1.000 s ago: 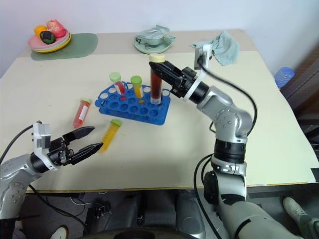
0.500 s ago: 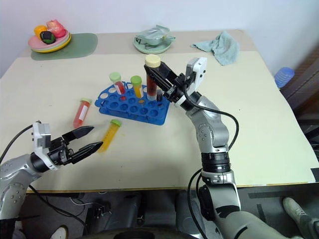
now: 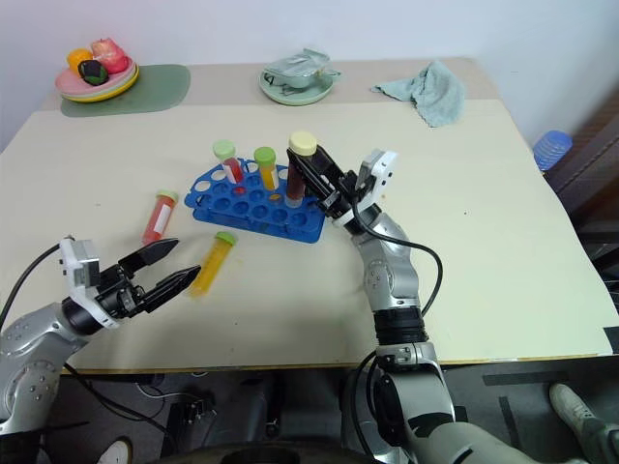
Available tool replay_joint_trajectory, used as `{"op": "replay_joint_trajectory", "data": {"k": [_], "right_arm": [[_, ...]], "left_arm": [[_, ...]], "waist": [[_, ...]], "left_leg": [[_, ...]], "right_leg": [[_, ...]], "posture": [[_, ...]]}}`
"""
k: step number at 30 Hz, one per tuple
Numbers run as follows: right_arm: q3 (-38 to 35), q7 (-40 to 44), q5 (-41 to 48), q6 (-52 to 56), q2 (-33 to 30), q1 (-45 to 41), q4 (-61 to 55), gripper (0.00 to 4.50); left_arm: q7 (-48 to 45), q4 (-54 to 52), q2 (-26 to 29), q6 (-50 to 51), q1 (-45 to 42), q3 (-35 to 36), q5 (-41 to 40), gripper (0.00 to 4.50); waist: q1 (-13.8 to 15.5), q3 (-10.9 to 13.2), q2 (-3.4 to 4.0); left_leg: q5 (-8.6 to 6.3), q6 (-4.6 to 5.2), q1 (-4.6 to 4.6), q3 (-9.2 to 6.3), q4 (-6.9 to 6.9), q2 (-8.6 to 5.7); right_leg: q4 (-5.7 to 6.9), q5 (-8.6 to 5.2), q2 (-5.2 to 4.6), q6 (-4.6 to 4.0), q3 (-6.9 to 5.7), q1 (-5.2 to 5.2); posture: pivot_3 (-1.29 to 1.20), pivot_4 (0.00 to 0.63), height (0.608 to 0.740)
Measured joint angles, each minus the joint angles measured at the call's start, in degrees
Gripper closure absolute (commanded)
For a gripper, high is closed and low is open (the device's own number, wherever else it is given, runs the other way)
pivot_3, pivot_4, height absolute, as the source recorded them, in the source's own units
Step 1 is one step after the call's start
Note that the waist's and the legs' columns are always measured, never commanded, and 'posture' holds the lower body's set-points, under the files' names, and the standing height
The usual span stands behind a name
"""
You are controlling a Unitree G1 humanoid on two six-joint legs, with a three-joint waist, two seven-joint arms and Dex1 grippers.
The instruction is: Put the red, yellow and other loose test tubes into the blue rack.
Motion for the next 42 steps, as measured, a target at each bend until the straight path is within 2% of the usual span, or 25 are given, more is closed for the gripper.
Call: {"op": "replay_joint_trajectory", "data": {"k": [6,13,26,38,42], "right_arm": [[0.11,1.09,-1.76,-6.58,0.42,0.09,7.15,3.57],[0.38,2.15,-2.48,-11.3,0.63,0.08,10.16,3.57],[2.89,2.89,-3.29,-11.2,-0.34,4.04,5.99,3.57],[4.24,2.24,-4.5,-11.33,-0.36,5.26,6.95,3.57],[4.02,1.29,-5.58,-13.13,-0.39,4.99,8.41,1.73]], "left_arm": [[-4.11,1.09,-0.52,-4.61,-2.27,0.02,-0.24,0.35],[-6.04,2.58,-0.3,-6.71,-5.23,0.15,-0.34,0.35],[-6.56,4.19,-0.22,-6.79,-5.47,0.16,-0.51,0.35],[-6.82,4.64,0.05,-6.78,-5.65,0.16,-0.89,0.35],[-6.68,4.64,0.05,-6.66,-5.65,0.16,-0.96,0.35]], "waist": [[-0.01,0.0,0.0],[-0.02,-0.01,-0.01],[0.0,-0.03,-0.01],[0.0,-0.02,0.0],[0.0,-0.02,0.0]], "left_leg": [[0.01,-0.01,0.01,0.02,0.0,-0.03],[0.01,-0.01,0.04,0.0,0.02,-0.02],[0.01,-0.01,0.08,-0.02,0.03,-0.01],[0.01,-0.01,0.07,-0.02,0.04,-0.01],[0.01,-0.02,0.07,-0.02,0.04,-0.02]], "right_leg": [[0.0,0.0,0.02,0.0,0.0,0.01],[0.0,0.0,0.03,0.0,-0.01,0.05],[0.02,0.0,0.04,0.0,-0.01,0.09],[0.02,0.0,0.04,0.0,-0.01,0.09],[0.02,0.0,0.04,0.0,-0.01,0.09]], "posture": [[0.0,0.15,0.74],[0.0,0.15,0.74],[0.0,0.15,0.74],[0.0,0.15,0.74],[0.0,0.15,0.74]]}}
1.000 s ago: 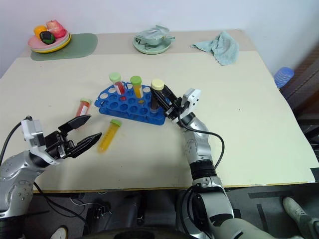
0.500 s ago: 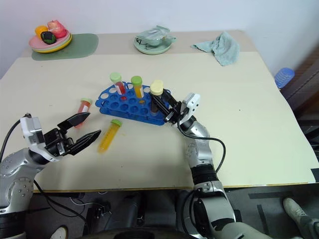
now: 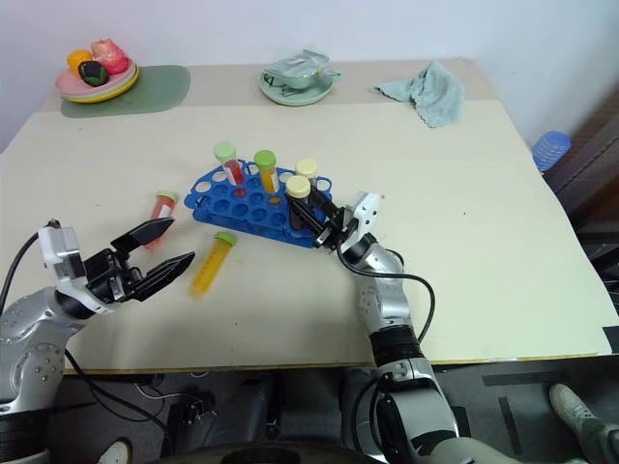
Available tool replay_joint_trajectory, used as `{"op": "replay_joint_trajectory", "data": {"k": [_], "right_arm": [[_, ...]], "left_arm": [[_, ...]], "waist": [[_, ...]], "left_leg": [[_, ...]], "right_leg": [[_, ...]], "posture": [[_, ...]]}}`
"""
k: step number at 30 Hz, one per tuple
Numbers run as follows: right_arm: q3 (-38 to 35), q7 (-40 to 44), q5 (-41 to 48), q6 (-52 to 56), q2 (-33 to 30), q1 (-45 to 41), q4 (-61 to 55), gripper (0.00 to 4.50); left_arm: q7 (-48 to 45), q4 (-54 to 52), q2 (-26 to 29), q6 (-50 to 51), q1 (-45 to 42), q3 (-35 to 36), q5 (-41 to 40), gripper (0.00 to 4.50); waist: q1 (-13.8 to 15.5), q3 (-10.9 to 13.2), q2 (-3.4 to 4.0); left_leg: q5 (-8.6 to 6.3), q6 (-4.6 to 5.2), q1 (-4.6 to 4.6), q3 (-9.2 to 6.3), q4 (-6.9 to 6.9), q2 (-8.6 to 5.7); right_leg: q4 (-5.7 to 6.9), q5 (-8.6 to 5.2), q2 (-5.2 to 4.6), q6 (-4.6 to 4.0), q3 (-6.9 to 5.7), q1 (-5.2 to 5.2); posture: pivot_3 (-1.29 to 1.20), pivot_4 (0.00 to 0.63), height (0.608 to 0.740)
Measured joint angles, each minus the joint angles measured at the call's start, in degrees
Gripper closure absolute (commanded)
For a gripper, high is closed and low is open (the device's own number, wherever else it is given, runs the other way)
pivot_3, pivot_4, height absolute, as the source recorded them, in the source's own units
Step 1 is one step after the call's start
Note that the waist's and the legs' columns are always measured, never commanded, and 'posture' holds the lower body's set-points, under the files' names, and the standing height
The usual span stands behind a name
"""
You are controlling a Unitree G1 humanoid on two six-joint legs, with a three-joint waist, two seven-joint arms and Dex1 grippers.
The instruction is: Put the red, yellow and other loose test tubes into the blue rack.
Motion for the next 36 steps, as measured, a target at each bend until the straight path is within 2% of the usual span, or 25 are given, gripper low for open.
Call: {"op": "replay_joint_trajectory", "data": {"k": [10,16,24,29,32,36], "right_arm": [[0.09,-6.27,-6.69,-4.94,-3.71,-0.19,0.93,1.73],[0.32,-6.43,-6.88,-4.78,-5.5,1.42,-1.22,1.73],[3.67,-2.74,-8.0,-4.76,-12.15,8.51,-7.7,1.73],[4.84,-2.33,-8.11,-3.9,-13.14,9.63,-9.69,1.73],[4.81,-2.82,-7.94,-0.28,-15.21,10.41,-13.13,1.73],[4.35,-1.97,-6.67,6.49,-20.93,13.74,-19.33,1.73]], "left_arm": [[4.69,-2.52,1.94,2.74,2.52,-0.17,2.67,0.35],[6.68,-4.21,1.96,3.2,2.57,-0.97,3.72,0.35],[10.09,-4.73,1.34,4.25,0.61,-1.33,4.35,0.35],[11.48,-4.73,1.19,4.43,-0.41,-1.51,4.96,0.35],[17.52,-5.93,0.83,5.17,-1.68,-2.74,9.26,0.35],[25.18,-11.11,2.48,11.99,-1.67,-3.51,12.37,0.35]], "waist": [[0.05,0.0,-0.01],[0.18,-0.01,-0.01],[0.14,-0.01,-0.01],[0.08,-0.01,-0.01],[0.4,-0.01,-0.02],[0.61,-0.01,-0.04]], "left_leg": [[0.0,0.0,0.01,0.0,0.02,0.0],[0.0,0.0,0.01,-0.04,0.08,0.0],[0.0,0.0,0.01,-0.04,0.1,-0.03],[0.0,0.0,0.03,-0.04,0.1,-0.01],[0.0,0.01,0.02,-0.07,0.15,-0.02],[-0.02,0.03,0.01,-0.08,0.18,-0.03]], "right_leg": [[0.0,0.0,0.0,0.0,0.0,0.03],[0.0,0.0,-0.02,0.0,-0.02,0.1],[0.0,0.0,0.0,0.0,-0.04,0.12],[0.01,0.0,0.04,0.0,-0.04,0.11],[-0.01,0.0,-0.03,0.0,-0.04,0.17],[0.0,0.0,-0.04,0.02,-0.03,0.18]], "posture": [[0.0,0.15,0.74],[0.0,0.15,0.74],[0.0,0.15,0.74],[0.0,0.15,0.74],[0.0,0.15,0.74],[0.0,0.15,0.74]]}}
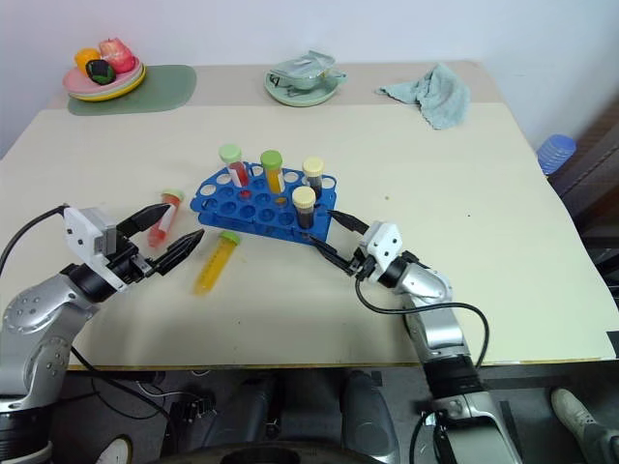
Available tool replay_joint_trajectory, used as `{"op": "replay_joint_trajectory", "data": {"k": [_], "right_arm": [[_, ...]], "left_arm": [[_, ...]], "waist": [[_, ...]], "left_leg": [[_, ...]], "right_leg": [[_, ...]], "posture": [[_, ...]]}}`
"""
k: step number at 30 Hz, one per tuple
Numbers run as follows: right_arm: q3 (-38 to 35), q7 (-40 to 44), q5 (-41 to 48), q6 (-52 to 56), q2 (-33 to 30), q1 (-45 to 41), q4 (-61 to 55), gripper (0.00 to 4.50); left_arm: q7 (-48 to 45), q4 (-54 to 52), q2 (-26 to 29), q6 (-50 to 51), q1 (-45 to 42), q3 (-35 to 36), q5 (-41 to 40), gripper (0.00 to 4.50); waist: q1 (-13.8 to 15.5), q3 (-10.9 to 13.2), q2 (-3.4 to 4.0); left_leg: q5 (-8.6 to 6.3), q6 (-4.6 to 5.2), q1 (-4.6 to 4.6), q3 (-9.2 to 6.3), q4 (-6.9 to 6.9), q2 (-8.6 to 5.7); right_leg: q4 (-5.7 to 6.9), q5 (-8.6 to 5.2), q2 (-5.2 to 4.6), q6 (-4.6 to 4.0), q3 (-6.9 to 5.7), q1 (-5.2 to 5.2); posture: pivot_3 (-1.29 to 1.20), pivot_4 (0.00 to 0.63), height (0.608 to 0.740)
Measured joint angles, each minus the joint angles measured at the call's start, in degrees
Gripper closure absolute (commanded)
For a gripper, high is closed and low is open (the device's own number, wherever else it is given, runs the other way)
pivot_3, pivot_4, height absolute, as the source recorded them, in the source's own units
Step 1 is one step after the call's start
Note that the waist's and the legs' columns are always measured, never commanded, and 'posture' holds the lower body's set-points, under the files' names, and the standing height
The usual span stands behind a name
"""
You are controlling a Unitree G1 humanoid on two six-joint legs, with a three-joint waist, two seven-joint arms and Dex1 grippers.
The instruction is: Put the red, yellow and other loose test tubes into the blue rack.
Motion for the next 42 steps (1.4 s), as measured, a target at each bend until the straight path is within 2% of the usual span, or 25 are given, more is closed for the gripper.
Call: {"op": "replay_joint_trajectory", "data": {"k": [2,5,7,10,13,15,19,22,28,35,42], "right_arm": [[-0.25,2.73,2.59,4.63,-4.76,2.49,-4.79,1.73],[-1.67,6.92,7.25,11.29,-11.55,5.65,-11.23,1.73],[-2.95,11.39,10.5,16.2,-18.94,9.0,-15.86,1.73],[-6.37,16.52,13.73,20.96,-26.72,12.01,-18.79,1.73],[-9.38,18.69,16.09,23.87,-29.81,12.13,-20.06,1.73],[-10.75,19.36,17.19,24.99,-30.76,11.16,-20.53,1.73],[-12.22,19.91,17.85,26.29,-30.97,11.07,-20.67,1.73],[-12.81,21.2,18.76,27.45,-31.1,11.68,-22.08,1.73],[-16.43,23.69,21.06,29.43,-32.9,15.18,-24.55,1.73],[-19.01,22.54,21.73,29.58,-32.5,16.77,-25.48,1.73],[-19.11,17.17,21.16,29.11,-29.19,14.11,-26.38,1.73]], "left_arm": [[3.21,-3.45,2.73,5.61,0.15,0.08,0.93,0.35],[5.54,-7.61,4.92,14.62,-0.66,0.41,-2.72,0.35],[8.87,-10.5,8.1,25.7,-4.18,0.25,-6.19,0.35],[13.7,-11.56,12.73,48.14,-15.16,-0.51,-10.74,0.35],[16.87,-10.15,9.93,63.9,-28.32,-2.36,-14.69,0.35],[19.74,-6.59,9.26,69.09,-35.3,-5.73,-17.39,0.35],[27.38,3.66,10.05,70.92,-43.07,-12.85,-25.1,0.35],[36.48,15.91,10.16,70.91,-50.28,-19.42,-34.32,0.35],[51.96,29.74,9.96,70.92,-55.92,-28.89,-48.71,0.35],[65.85,40.24,6.62,70.92,-60.8,-33.81,-59.86,0.35],[74.94,45.39,3.65,70.93,-61.12,-34.4,-64.94,0.35]], "waist": [[-0.04,0.01,0.02],[-0.04,0.01,0.01],[0.29,0.04,-0.01],[0.83,0.05,-0.03],[0.96,0.06,-0.11],[0.94,0.04,-0.14],[0.9,0.05,-0.15],[1.22,0.06,-0.15],[1.27,0.07,-0.17],[1.19,0.06,-0.17],[1.15,0.06,-0.18]], "left_leg": [[-0.01,0.01,0.0,0.0,-0.01,0.01],[-0.02,0.04,0.0,0.0,0.04,0.02],[-0.03,0.06,0.0,-0.04,0.1,0.02],[-0.05,0.09,0.12,0.0,0.18,-0.08],[-0.06,0.11,0.21,0.04,0.21,-0.12],[-0.07,0.12,0.24,0.03,0.2,-0.11],[-0.08,0.13,0.24,-0.07,0.16,-0.07],[-0.07,0.12,0.21,-0.1,0.2,-0.08],[-0.06,0.1,0.14,-0.15,0.21,-0.08],[-0.06,0.09,0.15,-0.13,0.21,-0.16],[-0.02,0.01,0.12,-0.1,0.23,-0.17]], "right_leg": [[0.0,0.0,0.01,0.0,0.0,0.0],[-0.03,-0.01,0.01,0.01,0.0,0.07],[-0.02,-0.01,0.03,0.02,-0.04,0.11],[-0.04,-0.01,0.08,0.03,-0.1,0.31],[-0.05,-0.02,0.09,0.06,-0.17,0.47],[-0.05,-0.02,0.08,0.07,-0.15,0.46],[-0.04,-0.02,0.09,0.07,-0.09,0.4],[-0.06,-0.02,-0.01,0.09,-0.09,0.42],[-0.05,-0.03,-0.04,0.12,-0.07,0.35],[-0.04,-0.03,-0.03,0.12,-0.06,0.32],[-0.01,-0.03,-0.02,0.12,-0.03,0.26]], "posture": [[0.0,0.15,0.74],[0.0,0.15,0.74],[0.0,0.15,0.74],[0.0,0.15,0.74],[0.0,0.15,0.74],[0.0,0.15,0.74],[0.0,0.15,0.74],[0.0,0.15,0.74],[0.0,0.15,0.74],[0.0,0.15,0.74],[0.0,0.15,0.74]]}}
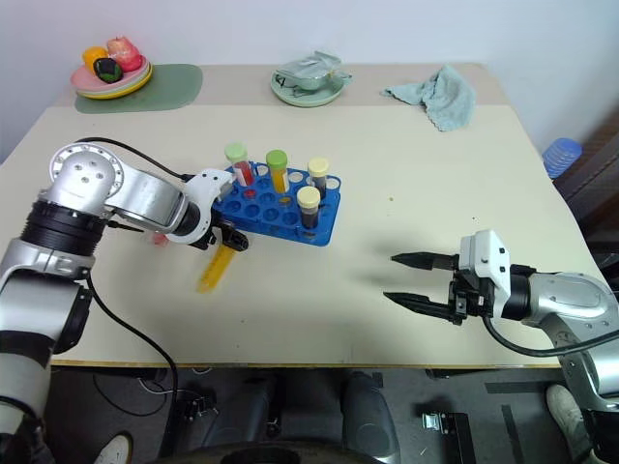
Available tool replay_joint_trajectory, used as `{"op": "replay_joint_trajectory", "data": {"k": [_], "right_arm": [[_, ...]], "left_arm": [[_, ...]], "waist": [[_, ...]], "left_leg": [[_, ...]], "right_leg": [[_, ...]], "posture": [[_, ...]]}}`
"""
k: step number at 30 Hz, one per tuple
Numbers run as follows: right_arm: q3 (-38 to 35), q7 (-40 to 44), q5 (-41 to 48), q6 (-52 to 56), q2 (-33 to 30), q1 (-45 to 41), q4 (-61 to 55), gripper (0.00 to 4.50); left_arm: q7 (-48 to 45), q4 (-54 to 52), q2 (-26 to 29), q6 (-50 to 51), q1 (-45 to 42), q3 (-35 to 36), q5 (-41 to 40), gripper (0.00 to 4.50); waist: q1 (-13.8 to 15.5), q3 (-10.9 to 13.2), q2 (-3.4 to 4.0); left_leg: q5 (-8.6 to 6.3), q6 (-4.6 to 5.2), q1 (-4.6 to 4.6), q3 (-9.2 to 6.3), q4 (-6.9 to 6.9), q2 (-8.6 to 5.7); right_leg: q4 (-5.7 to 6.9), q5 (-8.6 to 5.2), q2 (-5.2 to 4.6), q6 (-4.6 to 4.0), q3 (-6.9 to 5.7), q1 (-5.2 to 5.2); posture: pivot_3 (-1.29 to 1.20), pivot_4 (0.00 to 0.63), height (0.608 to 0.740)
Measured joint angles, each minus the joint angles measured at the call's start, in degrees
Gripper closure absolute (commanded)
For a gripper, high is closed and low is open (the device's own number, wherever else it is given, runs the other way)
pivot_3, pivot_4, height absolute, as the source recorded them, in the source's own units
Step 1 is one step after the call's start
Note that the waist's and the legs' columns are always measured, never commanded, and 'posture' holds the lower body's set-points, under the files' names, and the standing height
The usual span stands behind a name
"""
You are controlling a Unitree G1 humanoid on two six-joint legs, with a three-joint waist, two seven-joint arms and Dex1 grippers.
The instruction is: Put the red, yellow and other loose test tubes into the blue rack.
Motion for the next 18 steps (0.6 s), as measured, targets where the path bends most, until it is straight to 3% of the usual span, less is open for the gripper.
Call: {"op": "replay_joint_trajectory", "data": {"k": [11,14,17,18], "right_arm": [[2.53,-3.83,-0.12,1.3,2.09,-4.3,-2.16,1.73],[2.77,-3.88,-0.09,1.62,2.09,-4.42,-2.38,1.7],[3.03,-4.17,-0.08,2.48,2.09,-4.72,-2.39,1.7],[3.03,-4.33,-0.07,2.55,2.09,-4.94,-2.39,1.7]], "left_arm": [[9.48,0.88,-0.87,-0.56,1.18,-0.04,-6.49,0.35],[12.17,0.79,-0.65,-1.9,1.26,-1.39,-9.24,1.27],[14.85,0.52,0.35,-4.09,1.57,-3.08,-12.92,2.63],[15.77,0.29,0.65,-4.87,1.68,-3.88,-14.22,2.63]], "waist": [[0.1,-0.01,0.0],[0.09,-0.01,-0.01],[0.05,-0.01,0.0],[0.06,-0.01,-0.01]], "left_leg": [[0.2,-0.35,-0.16,0.02,0.03,-0.02],[0.2,-0.35,-0.16,0.02,0.03,-0.01],[0.2,-0.35,-0.16,0.03,0.03,-0.01],[0.2,-0.35,-0.16,0.03,0.03,0.01]], "right_leg": [[0.03,0.01,-0.02,0.02,0.02,-0.18],[0.04,0.01,-0.02,0.02,0.03,-0.18],[0.06,0.01,-0.02,0.02,0.04,-0.2],[0.06,0.01,-0.02,0.02,0.05,-0.2]], "posture": [[0.0,0.15,0.74],[0.0,0.15,0.74],[0.0,0.15,0.74],[0.0,0.15,0.74]]}}
